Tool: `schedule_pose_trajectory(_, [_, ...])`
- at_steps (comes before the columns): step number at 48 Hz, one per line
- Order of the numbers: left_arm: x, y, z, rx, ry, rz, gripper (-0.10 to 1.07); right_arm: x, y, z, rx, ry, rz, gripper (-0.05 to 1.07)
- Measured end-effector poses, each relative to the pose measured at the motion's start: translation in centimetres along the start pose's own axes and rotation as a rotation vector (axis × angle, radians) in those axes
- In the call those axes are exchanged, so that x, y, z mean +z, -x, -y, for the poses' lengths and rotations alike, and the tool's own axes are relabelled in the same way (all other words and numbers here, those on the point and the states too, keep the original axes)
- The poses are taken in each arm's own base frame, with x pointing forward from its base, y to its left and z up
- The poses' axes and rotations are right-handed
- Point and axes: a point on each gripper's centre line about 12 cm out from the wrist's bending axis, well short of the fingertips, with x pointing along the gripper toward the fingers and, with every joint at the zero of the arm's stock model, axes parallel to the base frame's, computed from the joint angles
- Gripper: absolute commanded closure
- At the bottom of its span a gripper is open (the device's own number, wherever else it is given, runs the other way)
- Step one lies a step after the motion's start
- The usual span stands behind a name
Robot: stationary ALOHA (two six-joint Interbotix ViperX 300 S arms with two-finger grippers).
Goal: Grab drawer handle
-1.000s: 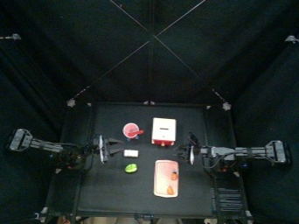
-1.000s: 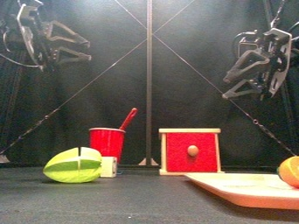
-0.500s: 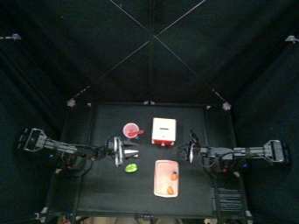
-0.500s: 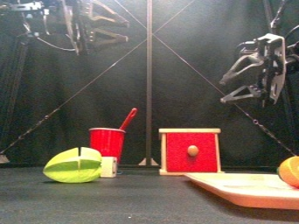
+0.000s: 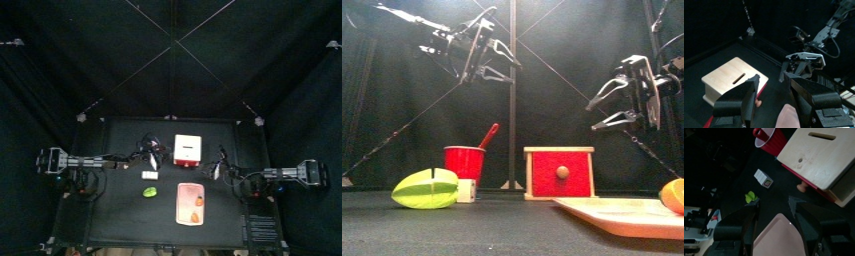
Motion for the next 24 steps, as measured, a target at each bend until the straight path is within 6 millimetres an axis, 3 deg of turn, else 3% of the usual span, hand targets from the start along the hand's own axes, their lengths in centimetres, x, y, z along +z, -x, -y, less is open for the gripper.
schedule_pose_trajectory(11, [-1.3,-3.8,-1.4,0.023,-0.001,-0.109,0.16,-0.4,-0.3,0.3,-0.012,0.026,-0.021,0.18])
schedule_pose_trajectory(24, [-1.4,-6.7,-1.4,0.017,-0.008,-0.14,0.16,-0.6,-0.3,0.4,-0.012,0.039,-0.032,0.18])
